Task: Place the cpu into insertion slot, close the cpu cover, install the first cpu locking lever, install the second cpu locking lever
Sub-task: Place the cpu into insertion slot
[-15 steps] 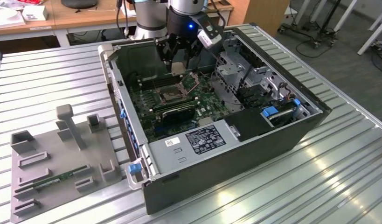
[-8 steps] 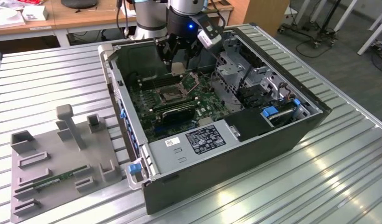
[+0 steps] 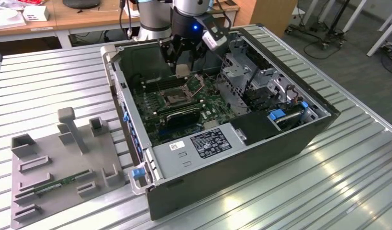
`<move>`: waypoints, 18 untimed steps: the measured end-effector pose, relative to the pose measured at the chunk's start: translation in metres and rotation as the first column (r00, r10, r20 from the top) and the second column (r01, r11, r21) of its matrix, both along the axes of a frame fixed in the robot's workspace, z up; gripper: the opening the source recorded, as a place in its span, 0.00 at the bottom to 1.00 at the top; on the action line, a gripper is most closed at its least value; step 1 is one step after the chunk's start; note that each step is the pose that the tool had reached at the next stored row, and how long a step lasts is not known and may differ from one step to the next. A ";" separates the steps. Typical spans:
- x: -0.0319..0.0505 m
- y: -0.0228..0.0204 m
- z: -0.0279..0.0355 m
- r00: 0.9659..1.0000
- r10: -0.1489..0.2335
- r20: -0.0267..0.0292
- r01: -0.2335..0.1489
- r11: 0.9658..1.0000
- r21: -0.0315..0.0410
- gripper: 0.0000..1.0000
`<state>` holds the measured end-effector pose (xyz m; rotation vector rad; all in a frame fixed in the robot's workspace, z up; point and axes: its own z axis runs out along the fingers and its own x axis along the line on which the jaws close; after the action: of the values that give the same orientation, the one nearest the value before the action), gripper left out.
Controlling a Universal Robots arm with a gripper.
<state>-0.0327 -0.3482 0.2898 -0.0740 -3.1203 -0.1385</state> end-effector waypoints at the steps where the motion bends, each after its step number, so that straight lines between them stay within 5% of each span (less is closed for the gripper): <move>1: 0.0000 0.0000 -0.0002 1.000 -0.011 0.000 0.011 1.000 0.000 0.54; 5: 0.0000 0.0000 -0.0010 0.999 -0.040 0.000 0.040 0.999 0.000 0.54; 10: 0.0000 0.0000 -0.0028 0.991 -0.131 0.000 0.131 0.991 0.000 0.54; 14: 0.0000 0.0000 -0.0044 0.979 -0.203 0.000 0.203 0.979 0.000 0.54; 18: 0.0000 0.0000 -0.0059 0.962 -0.273 0.000 0.273 0.962 0.000 0.54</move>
<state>-0.0326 -0.3483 0.2839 -0.5048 -3.0926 -0.1415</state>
